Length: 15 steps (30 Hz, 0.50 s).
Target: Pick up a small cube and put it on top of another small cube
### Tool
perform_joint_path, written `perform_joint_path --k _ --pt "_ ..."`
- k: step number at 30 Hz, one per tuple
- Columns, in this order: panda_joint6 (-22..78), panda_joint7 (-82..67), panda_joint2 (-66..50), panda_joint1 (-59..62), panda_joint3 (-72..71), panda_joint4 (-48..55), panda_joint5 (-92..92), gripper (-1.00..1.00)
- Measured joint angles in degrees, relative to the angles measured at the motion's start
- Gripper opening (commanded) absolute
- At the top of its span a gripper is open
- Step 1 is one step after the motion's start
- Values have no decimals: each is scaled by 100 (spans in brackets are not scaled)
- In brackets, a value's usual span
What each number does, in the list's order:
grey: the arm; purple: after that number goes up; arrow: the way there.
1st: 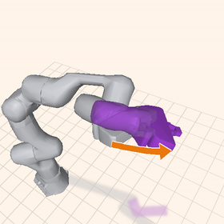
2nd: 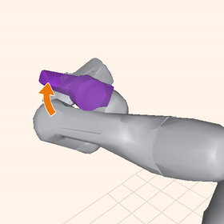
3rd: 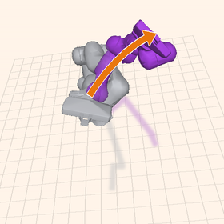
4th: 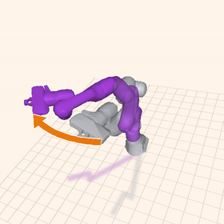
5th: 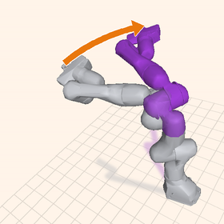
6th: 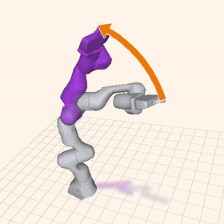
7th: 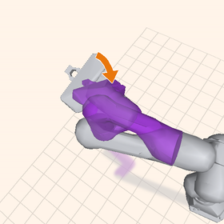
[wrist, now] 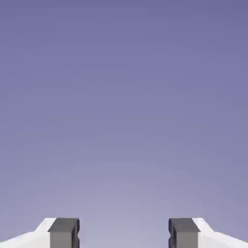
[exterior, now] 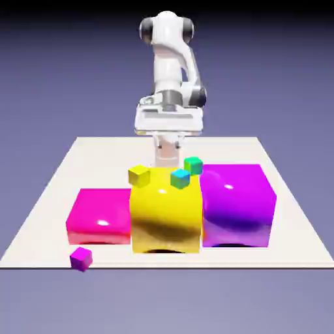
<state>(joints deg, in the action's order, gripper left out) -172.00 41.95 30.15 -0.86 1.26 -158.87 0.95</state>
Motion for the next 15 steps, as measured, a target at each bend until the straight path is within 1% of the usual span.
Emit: perform_joint_path --k 15 --pt "2495 -634 -3115 -173 1563 2645 1177 0"
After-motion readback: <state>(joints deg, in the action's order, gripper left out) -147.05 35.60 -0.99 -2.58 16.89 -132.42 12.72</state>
